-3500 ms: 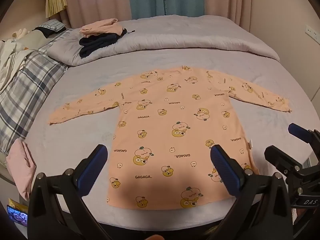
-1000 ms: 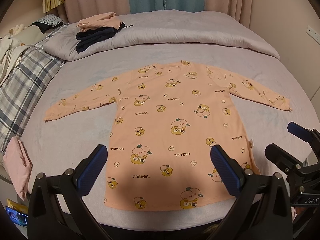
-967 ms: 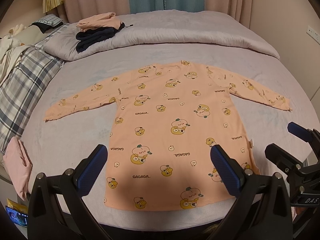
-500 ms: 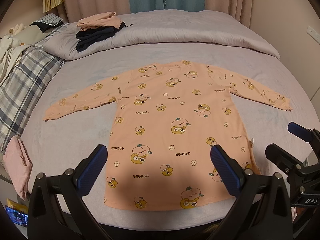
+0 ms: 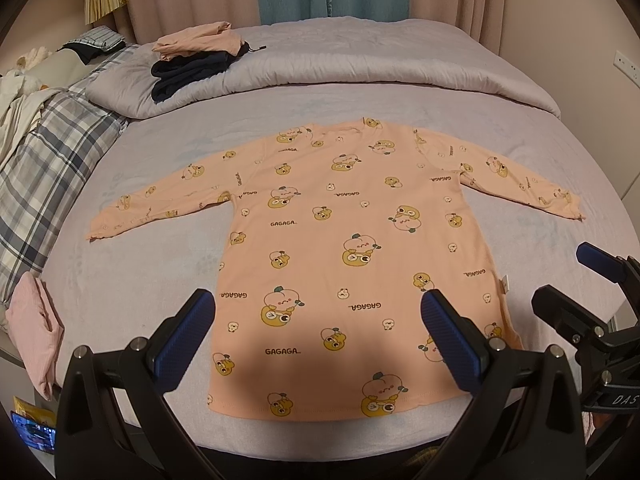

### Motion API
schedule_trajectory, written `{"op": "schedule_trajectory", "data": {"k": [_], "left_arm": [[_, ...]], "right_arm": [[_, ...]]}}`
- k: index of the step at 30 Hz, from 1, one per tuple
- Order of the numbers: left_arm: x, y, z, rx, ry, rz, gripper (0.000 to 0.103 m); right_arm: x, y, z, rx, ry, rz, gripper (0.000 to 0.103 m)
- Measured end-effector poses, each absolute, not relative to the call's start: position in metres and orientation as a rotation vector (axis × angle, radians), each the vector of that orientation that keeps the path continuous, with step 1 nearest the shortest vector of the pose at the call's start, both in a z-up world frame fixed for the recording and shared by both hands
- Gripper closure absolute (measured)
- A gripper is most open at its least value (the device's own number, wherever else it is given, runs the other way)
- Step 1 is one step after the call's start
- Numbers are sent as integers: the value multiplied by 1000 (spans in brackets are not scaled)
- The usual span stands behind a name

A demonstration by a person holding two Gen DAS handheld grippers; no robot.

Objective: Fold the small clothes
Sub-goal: 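Grasp the cuff of the sleeve nearest the right tool with the right tool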

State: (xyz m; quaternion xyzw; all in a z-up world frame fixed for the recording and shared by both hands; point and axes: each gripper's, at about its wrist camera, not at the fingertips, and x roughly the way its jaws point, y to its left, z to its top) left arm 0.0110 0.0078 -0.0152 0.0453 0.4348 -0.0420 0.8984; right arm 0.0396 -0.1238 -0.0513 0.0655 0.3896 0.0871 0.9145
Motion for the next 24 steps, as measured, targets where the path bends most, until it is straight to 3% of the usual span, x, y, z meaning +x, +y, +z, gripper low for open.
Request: {"op": "schedule_trajectory", "data": {"k": [12, 24], "left_arm": [[43, 61, -77, -213, 1074, -62, 0], [77, 64, -106, -310, 1163, -67, 0]], "right_arm": [[48, -208, -113, 502, 877, 49, 1], [35, -334, -154, 897, 751, -190, 1]]}}
